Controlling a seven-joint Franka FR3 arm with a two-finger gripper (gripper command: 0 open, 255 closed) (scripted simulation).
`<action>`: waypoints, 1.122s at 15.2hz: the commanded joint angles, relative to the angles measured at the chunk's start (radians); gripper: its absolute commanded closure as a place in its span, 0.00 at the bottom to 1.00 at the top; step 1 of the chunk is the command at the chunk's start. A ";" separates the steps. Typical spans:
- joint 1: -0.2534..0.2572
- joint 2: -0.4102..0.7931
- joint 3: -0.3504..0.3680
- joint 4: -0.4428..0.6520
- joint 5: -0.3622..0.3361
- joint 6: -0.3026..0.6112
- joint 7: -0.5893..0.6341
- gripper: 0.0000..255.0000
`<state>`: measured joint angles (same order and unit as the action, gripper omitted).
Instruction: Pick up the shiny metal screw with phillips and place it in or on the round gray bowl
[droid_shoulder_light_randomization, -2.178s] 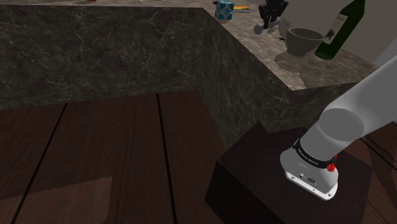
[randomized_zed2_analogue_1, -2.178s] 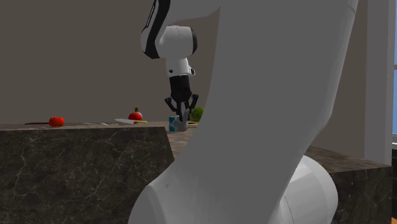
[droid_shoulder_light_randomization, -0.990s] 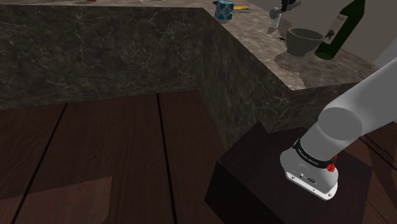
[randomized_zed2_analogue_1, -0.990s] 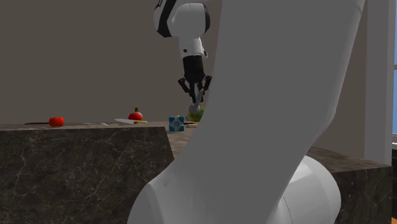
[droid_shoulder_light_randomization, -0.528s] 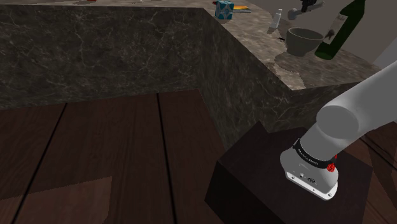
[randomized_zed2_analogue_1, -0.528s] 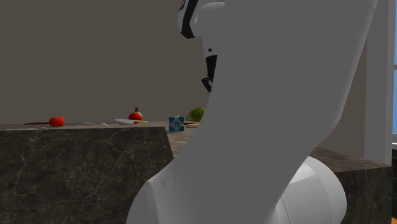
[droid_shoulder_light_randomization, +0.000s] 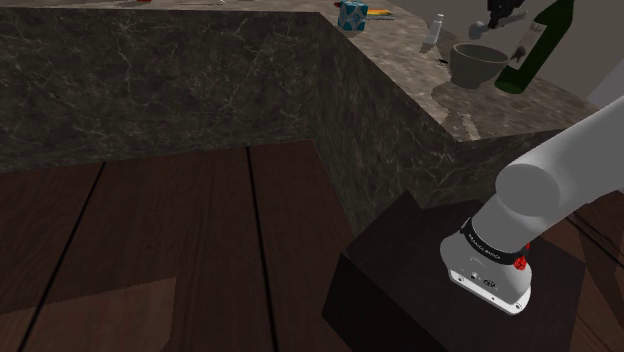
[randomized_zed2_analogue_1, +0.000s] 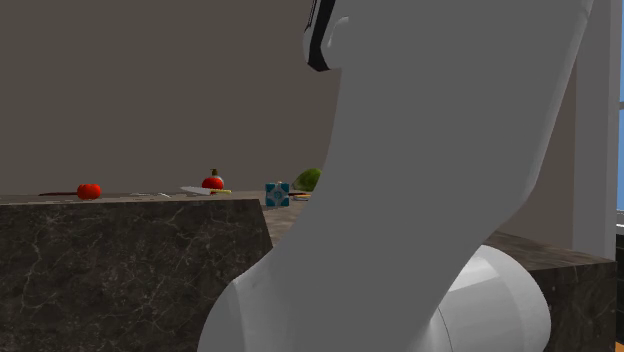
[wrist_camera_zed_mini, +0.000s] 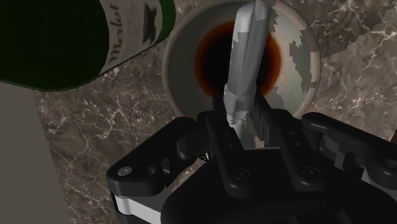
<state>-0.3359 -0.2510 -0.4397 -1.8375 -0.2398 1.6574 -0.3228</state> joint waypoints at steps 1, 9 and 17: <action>-0.001 -0.005 -0.001 -0.031 -0.003 0.027 0.004 1.00; -0.006 -0.017 -0.008 -0.149 -0.014 0.132 0.022 1.00; -0.006 -0.017 -0.008 -0.157 -0.014 0.140 0.023 1.00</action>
<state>-0.3422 -0.2684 -0.4481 -1.9949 -0.2542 1.7970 -0.2994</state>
